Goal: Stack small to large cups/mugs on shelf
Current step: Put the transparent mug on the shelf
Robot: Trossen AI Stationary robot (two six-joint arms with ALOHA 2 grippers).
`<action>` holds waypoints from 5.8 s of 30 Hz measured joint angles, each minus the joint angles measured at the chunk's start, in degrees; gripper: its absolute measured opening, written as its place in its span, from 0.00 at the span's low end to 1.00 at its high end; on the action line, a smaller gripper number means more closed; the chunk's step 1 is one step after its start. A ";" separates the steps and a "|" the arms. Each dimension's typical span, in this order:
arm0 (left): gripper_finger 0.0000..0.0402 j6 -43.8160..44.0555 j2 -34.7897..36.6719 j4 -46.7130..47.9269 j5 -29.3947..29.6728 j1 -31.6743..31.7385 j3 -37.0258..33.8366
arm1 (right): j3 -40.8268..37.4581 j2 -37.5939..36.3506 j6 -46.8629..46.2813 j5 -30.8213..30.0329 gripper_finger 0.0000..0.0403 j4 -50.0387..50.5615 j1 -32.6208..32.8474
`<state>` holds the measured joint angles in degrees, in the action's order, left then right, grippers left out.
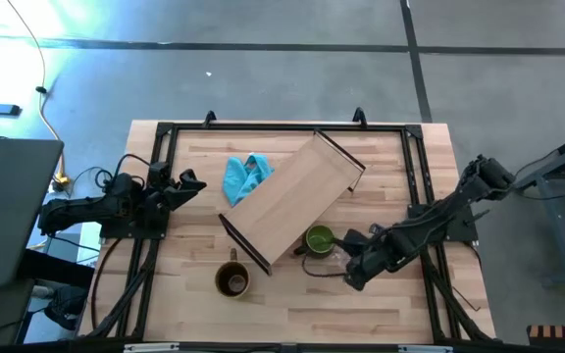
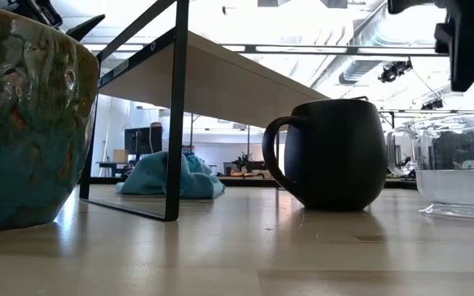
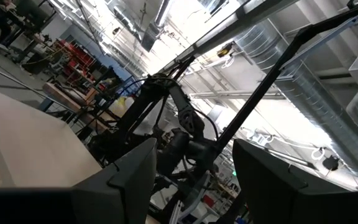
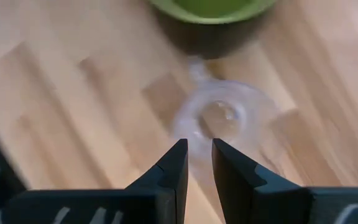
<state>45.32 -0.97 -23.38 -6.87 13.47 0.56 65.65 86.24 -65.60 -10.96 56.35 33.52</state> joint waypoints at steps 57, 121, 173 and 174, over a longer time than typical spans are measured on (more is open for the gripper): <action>0.50 0.00 0.00 -0.02 -0.11 0.00 0.00 | -5.84 -0.76 -45.16 5.20 0.16 2.32 -0.94; 0.50 0.00 0.00 0.00 -0.22 0.00 0.00 | -5.84 -0.71 -48.01 6.91 0.16 0.87 -0.85; 0.50 1.49 0.00 0.05 0.09 0.00 0.00 | -10.27 -2.57 -11.68 9.75 0.00 2.30 -0.87; 0.50 1.49 0.00 0.17 0.11 0.00 0.00 | -10.27 -2.72 -10.08 9.60 0.00 2.34 -0.91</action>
<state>46.81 -0.97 -23.21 -6.76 13.47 0.56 55.37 83.52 -75.67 -1.35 58.70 32.61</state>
